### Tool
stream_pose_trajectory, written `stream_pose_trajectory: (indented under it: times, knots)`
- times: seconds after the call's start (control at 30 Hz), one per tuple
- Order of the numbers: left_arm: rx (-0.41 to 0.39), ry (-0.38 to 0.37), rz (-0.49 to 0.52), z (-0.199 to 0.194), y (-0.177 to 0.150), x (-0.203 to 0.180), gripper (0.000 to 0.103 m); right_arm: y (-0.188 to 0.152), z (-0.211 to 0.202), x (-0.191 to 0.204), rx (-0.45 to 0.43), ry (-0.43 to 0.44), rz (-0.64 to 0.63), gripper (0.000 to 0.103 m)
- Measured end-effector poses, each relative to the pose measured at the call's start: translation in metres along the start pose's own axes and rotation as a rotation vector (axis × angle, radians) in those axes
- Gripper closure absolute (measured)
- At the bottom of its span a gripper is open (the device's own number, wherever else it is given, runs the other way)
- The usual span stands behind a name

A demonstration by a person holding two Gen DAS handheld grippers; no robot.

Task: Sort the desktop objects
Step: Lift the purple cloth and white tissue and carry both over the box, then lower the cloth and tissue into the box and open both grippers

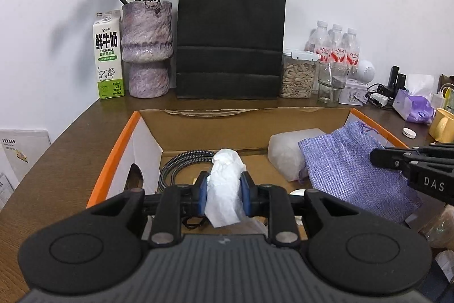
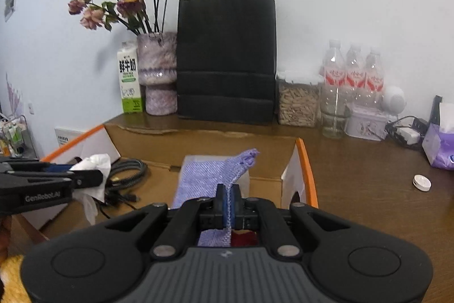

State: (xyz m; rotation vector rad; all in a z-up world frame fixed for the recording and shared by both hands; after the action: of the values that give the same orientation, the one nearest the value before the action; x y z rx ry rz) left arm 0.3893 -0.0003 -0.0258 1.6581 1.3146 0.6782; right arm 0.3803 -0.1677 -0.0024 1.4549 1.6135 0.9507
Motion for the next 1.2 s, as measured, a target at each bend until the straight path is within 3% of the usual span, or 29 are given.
stream_pose_trajectory:
  times: [0.1,0.17,0.2,0.23,0.27,0.33,0.37,0.47,1.2]
  knots:
    - [-0.018,0.020,0.021,-0.003,0.001,-0.001,0.069,-0.001,-0.001,0.002,-0.008,-0.012,-0.019,0.093]
    - [-0.025,0.048,0.032,-0.005,0.002,0.000,0.046,-0.001,-0.003,0.003,-0.017,-0.024,-0.033,0.083]
    - [-0.030,0.065,0.041,-0.007,0.002,0.000,0.040,0.000,-0.005,0.003,-0.022,-0.029,-0.036,0.069]
    - [-0.037,0.081,0.052,-0.009,0.003,-0.001,0.025,0.001,-0.006,0.003,-0.027,-0.031,-0.036,0.049]
    - [-0.050,0.091,0.063,-0.012,0.005,-0.003,0.012,0.001,-0.008,0.003,-0.037,-0.034,-0.036,0.039]
    - [-0.086,0.107,0.084,-0.018,0.009,-0.005,0.000,0.006,-0.015,0.004,-0.074,-0.046,-0.040,0.003]
    - [-0.107,0.120,0.092,-0.022,0.011,-0.007,0.000,0.009,-0.019,0.004,-0.096,-0.051,-0.042,0.000]
    - [-0.127,0.137,0.102,-0.029,0.012,-0.011,0.000,0.014,-0.029,0.008,-0.138,-0.038,-0.047,0.000]
    - [-0.193,0.128,0.107,-0.047,0.021,-0.018,0.000,0.012,-0.040,0.010,-0.152,-0.045,-0.059,0.000]
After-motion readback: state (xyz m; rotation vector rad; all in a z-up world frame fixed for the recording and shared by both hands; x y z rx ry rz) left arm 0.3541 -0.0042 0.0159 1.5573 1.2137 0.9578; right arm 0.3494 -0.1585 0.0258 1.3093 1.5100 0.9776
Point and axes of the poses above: each gripper's, at about its wrist camera, not at the fingertips, and z roughly the way its jaws point, x to its left, y to its top, the point moved 10 cm from there along z, roughly the way its jaws point, and after that the axes turned 10 degrees about -y, right-handed, at the moved point
